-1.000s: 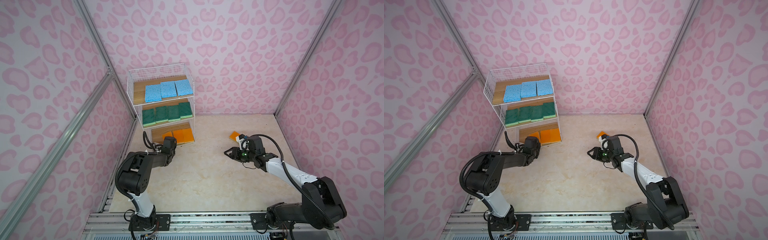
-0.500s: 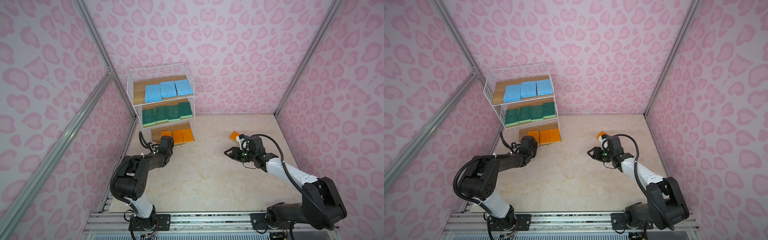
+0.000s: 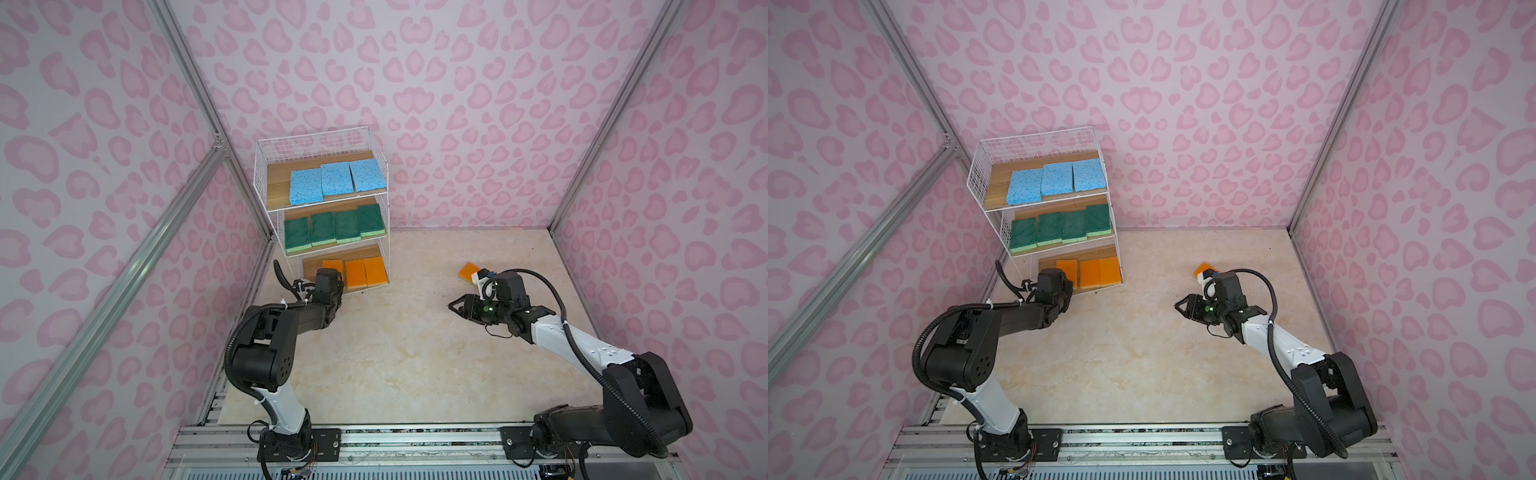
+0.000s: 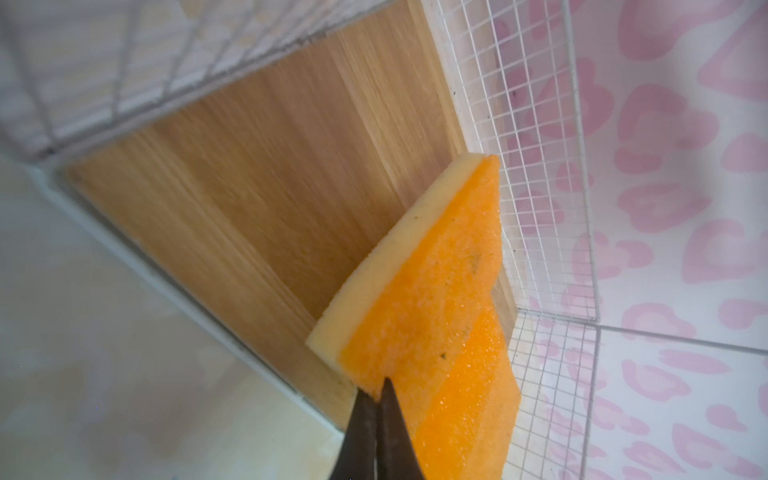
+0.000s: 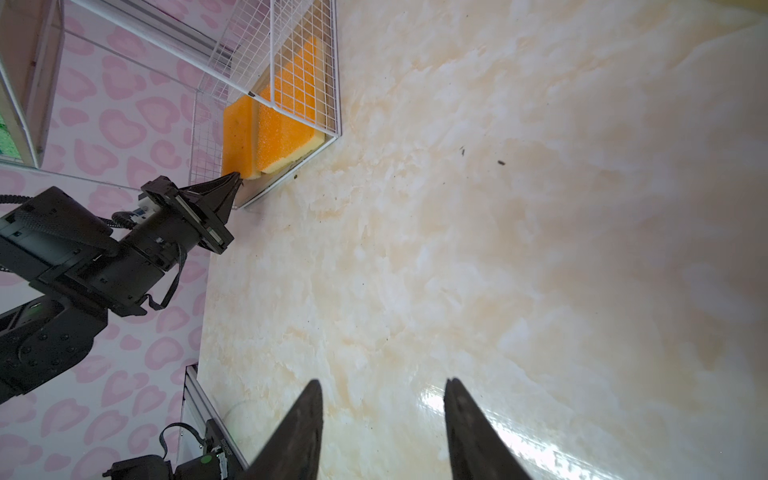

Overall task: Place and organize the cleaning sponges onto the shelf
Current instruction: 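Push the orange sponge deeper onto the bottom shelf with the left gripper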

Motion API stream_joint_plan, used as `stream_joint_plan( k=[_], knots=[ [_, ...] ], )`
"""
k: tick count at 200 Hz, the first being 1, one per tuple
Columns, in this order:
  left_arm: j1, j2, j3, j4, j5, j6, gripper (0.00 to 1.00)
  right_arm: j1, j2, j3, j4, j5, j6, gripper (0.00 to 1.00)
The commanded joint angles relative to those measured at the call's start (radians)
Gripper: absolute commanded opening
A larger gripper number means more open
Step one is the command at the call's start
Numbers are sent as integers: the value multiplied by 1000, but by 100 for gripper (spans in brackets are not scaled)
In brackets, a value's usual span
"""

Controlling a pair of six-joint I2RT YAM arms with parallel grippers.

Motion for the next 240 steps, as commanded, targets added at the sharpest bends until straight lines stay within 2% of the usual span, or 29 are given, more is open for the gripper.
stream_joint_plan(
  k=[1, 89, 148, 177, 182, 212, 228, 240],
  knots=[
    [4, 22, 21, 42, 25, 32, 3, 1, 3, 2, -12, 7, -12, 49],
    [6, 59, 19, 51, 77, 20, 3, 1, 7, 0, -4, 7, -10, 49],
    [-4, 15, -5, 43, 78, 37, 21, 1, 6, -5, -2, 10, -8, 49],
    [-7, 8, -9, 16, 88, 34, 35, 0, 2, -4, -5, 11, -9, 49],
    [-10, 3, -12, 14, 85, 34, 42, 0, 1, -4, -5, 12, -9, 49],
    [-12, -24, -36, -4, 77, 26, 62, 1, -1, -6, -7, 15, -10, 49],
    [-14, -45, -53, -17, 66, 24, 85, 1, 1, -7, -7, 19, -13, 50],
    [-15, -64, -69, -19, 57, 26, 88, 0, 2, -7, -9, 25, -12, 49]
  ],
)
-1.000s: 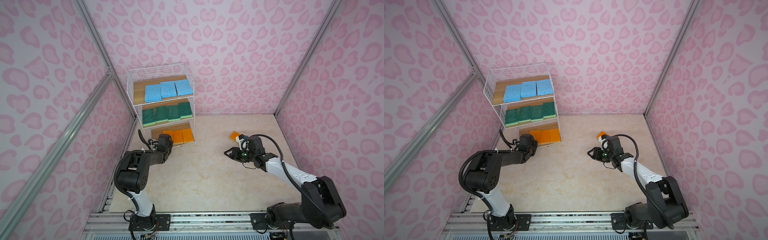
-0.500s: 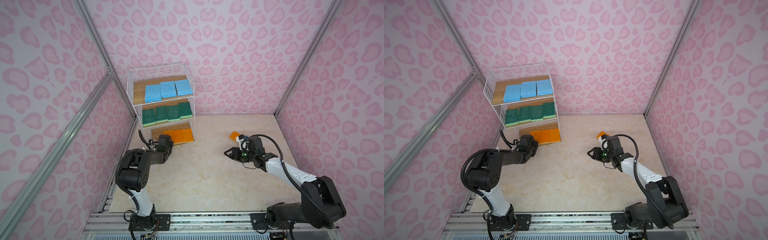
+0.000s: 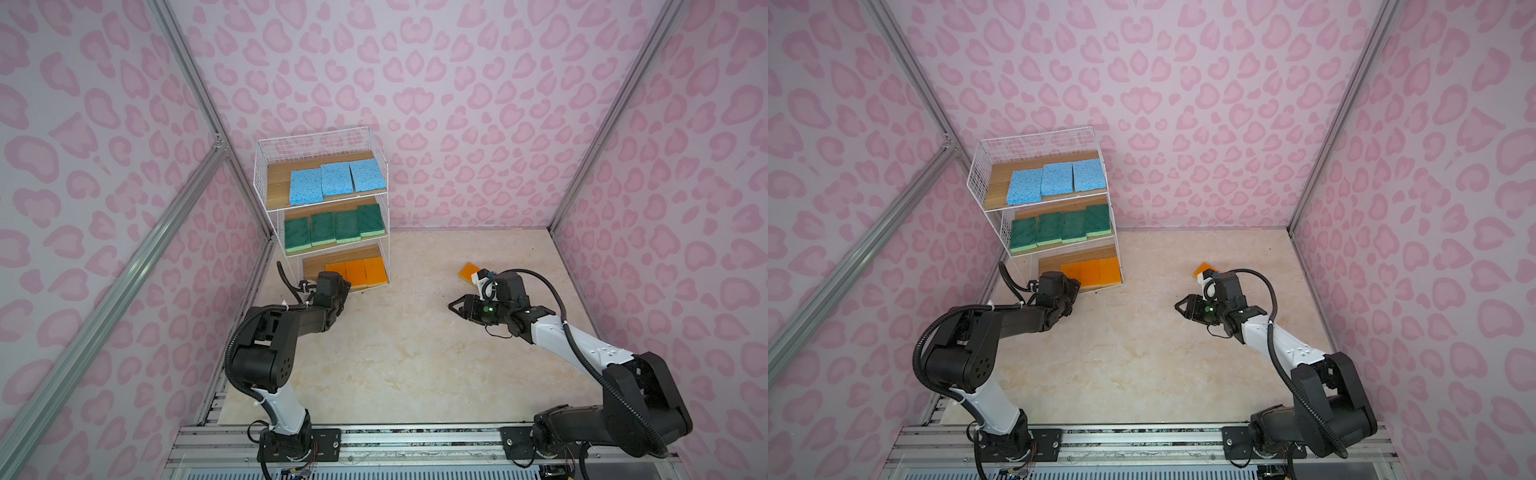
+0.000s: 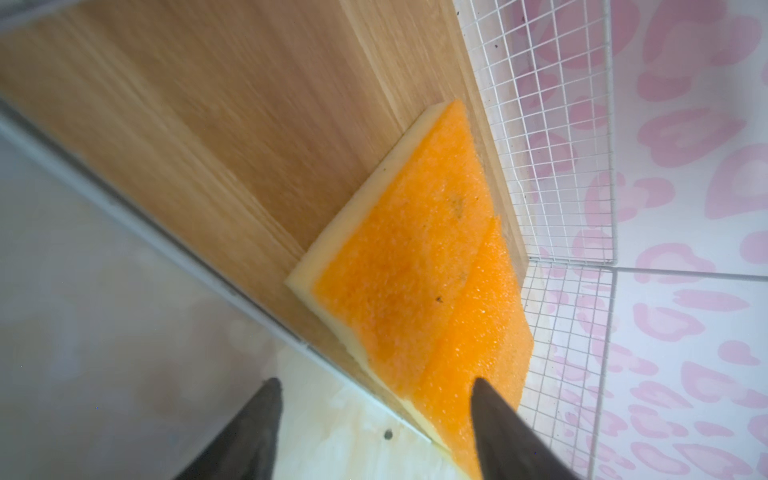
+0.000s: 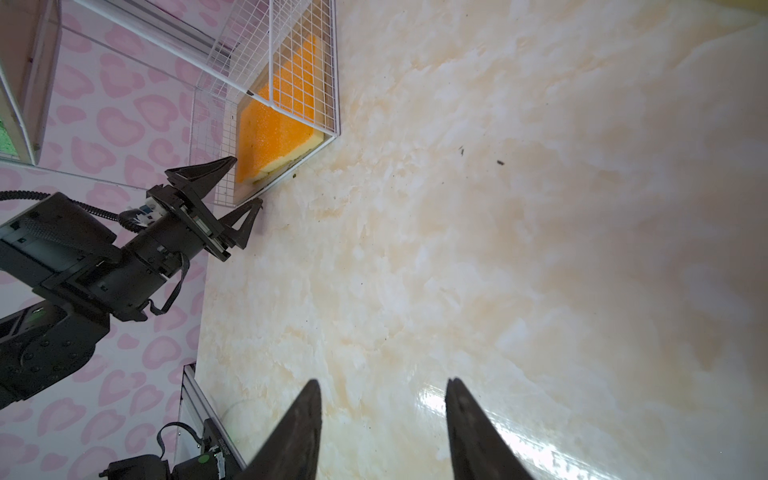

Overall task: Place and organize the cleaning sponges onto the shelf
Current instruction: 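Push the orange sponge deeper onto the bottom shelf with the left gripper, then release the sponge with the left gripper while the right grasps another orange sponge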

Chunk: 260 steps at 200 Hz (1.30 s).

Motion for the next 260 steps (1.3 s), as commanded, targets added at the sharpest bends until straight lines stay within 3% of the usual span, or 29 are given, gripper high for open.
stream_joint_plan(
  k=[1, 44, 86, 110, 128, 145, 170, 189, 225, 260],
  knots=[
    [-2, -35, -24, -21, -27, -2, 88, 0, 2, -7, -8, 21, -8, 50],
    [-18, -107, -79, -41, -38, 14, 89, -11, 28, 21, -48, 121, -12, 51],
    [-96, -217, -147, -80, -71, 76, 91, -82, 110, 66, -18, 229, 45, 53],
    [-131, -264, -193, -93, -33, 117, 100, -119, 200, 190, -87, 304, 10, 53],
    [-149, -316, -250, -81, -3, 146, 98, -134, 293, 312, -145, 365, -19, 51],
    [-158, -377, -300, -91, 26, 171, 98, -138, 391, 425, -184, 417, -40, 45],
    [-160, -491, -356, -142, 72, 206, 98, -142, 561, 616, -261, 459, -70, 16],
    [-160, -595, -393, -199, 94, 226, 98, -142, 654, 720, -290, 492, -71, 4],
    [-159, -772, -436, -313, 111, 263, 98, -137, 785, 844, -319, 488, -43, 2],
    [-159, -836, -440, -370, 117, 295, 98, -104, 766, 769, -278, 485, -43, 2]
  ],
)
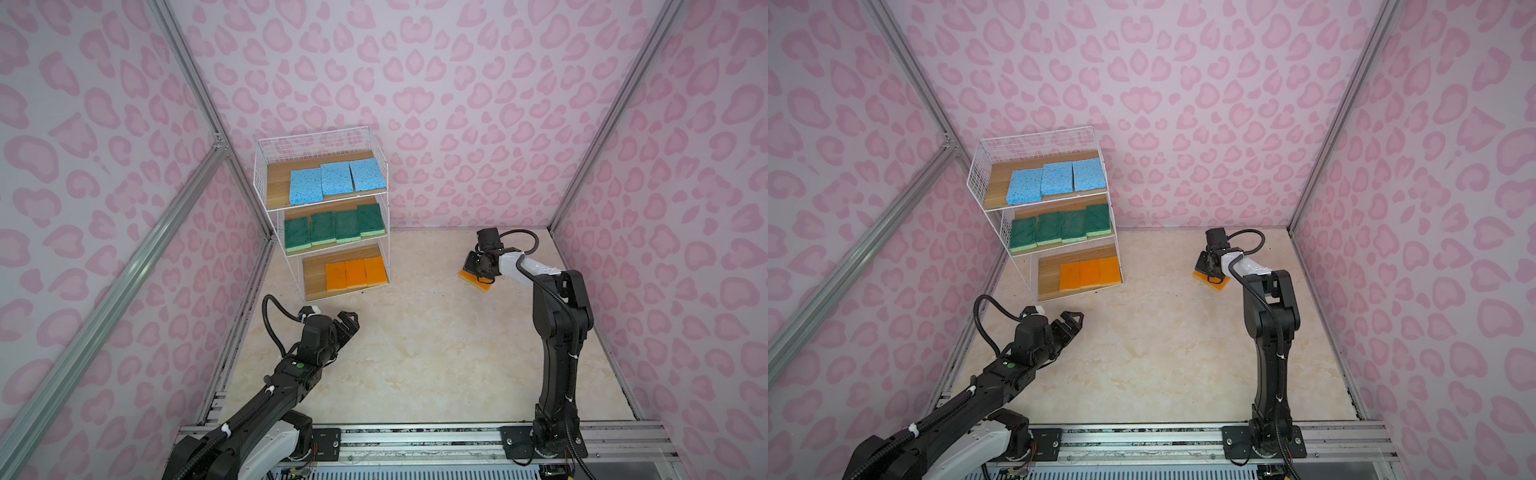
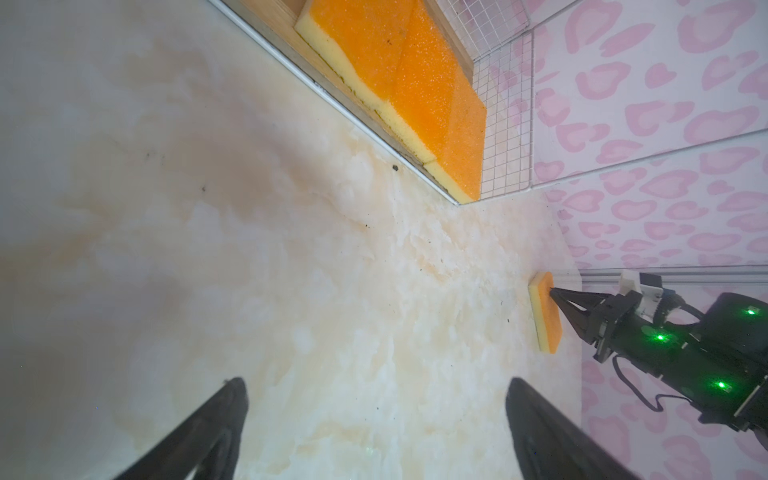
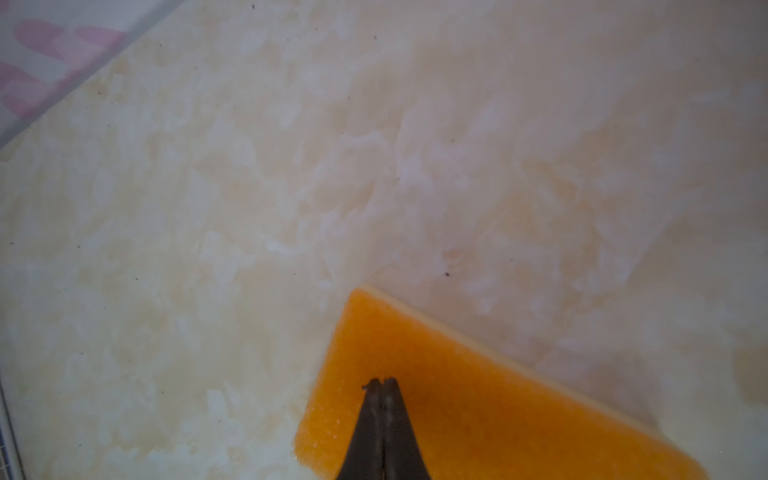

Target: Place and organize the cleaning sponges onto the shelf

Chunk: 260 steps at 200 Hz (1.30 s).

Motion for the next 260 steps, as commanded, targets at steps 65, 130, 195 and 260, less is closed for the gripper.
stream_joint_plan(
  k=[65, 130, 195, 260],
  knots=[
    [2, 8, 12, -38, 58, 120, 91, 222, -187, -399, 201, -172, 46, 2],
    [1, 11, 25, -46, 113, 228, 66, 506, -446, -604, 275, -312, 47, 25],
    [-63, 167, 122, -72, 190, 356, 54, 361, -730, -678, 183, -382, 19, 43],
    [-163, 493, 401, -142, 210, 457, 58, 208, -796, -863, 181, -424, 1, 46]
  ],
)
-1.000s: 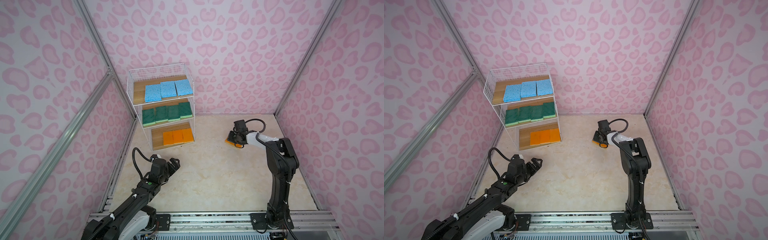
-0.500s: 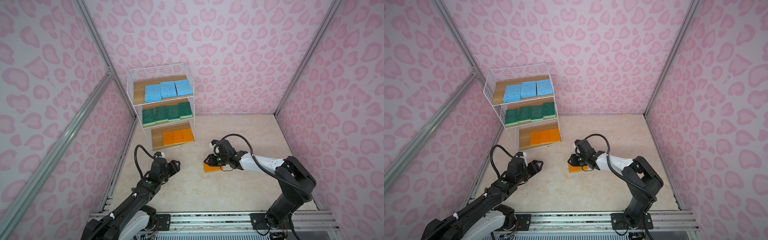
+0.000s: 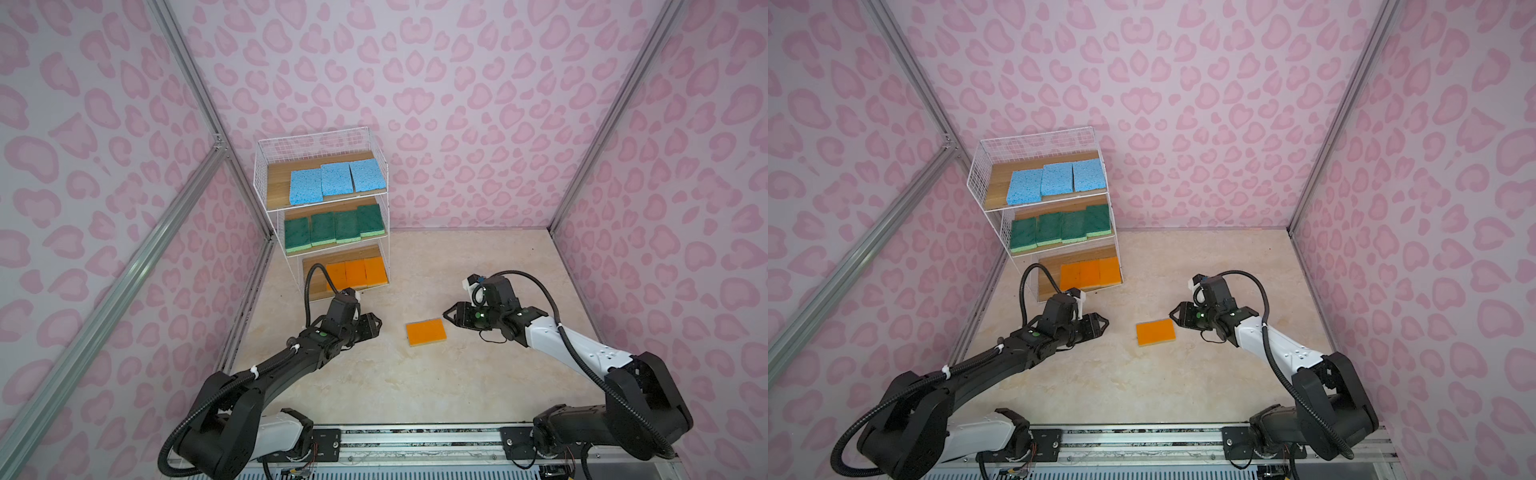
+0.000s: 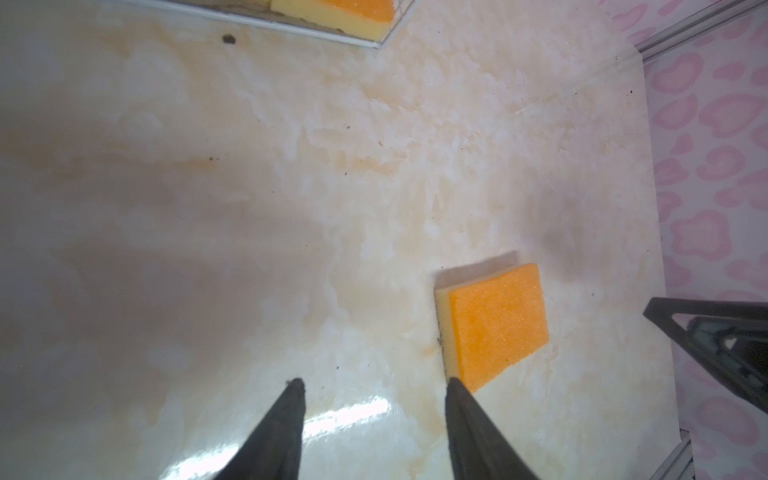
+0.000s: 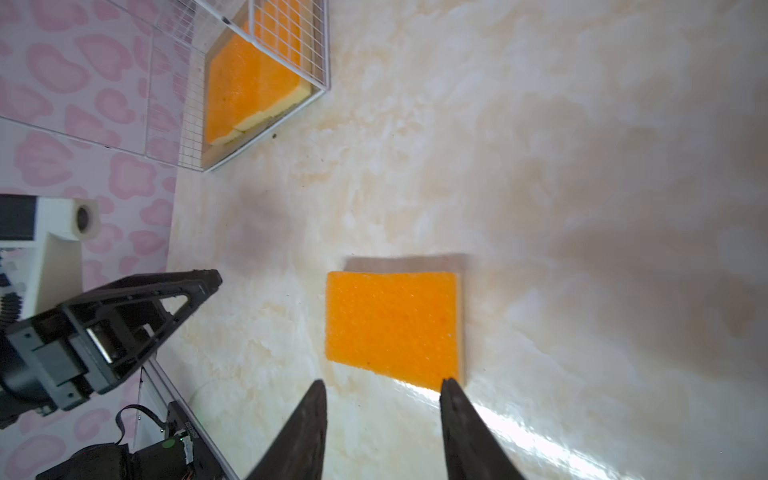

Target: Place and organize the cleaning sponges onto the shelf

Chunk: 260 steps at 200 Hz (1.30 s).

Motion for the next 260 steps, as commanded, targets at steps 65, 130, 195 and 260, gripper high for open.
stream_joint_plan(
  k=[65, 130, 195, 260],
  knots=[
    [-153, 292, 185, -15, -38, -122, 44, -65, 22, -63, 28, -33, -31, 46],
    [-220, 382, 227, 13, -105, -218, 42, -102, 39, -66, 45, -60, -46, 46],
    [-221, 398, 240, 31, -126, -243, 40, -122, 32, -79, 48, -72, -50, 46],
    [-215, 257, 222, -17, -136, -125, 41, -83, 26, -153, 124, -58, 4, 23]
  ],
)
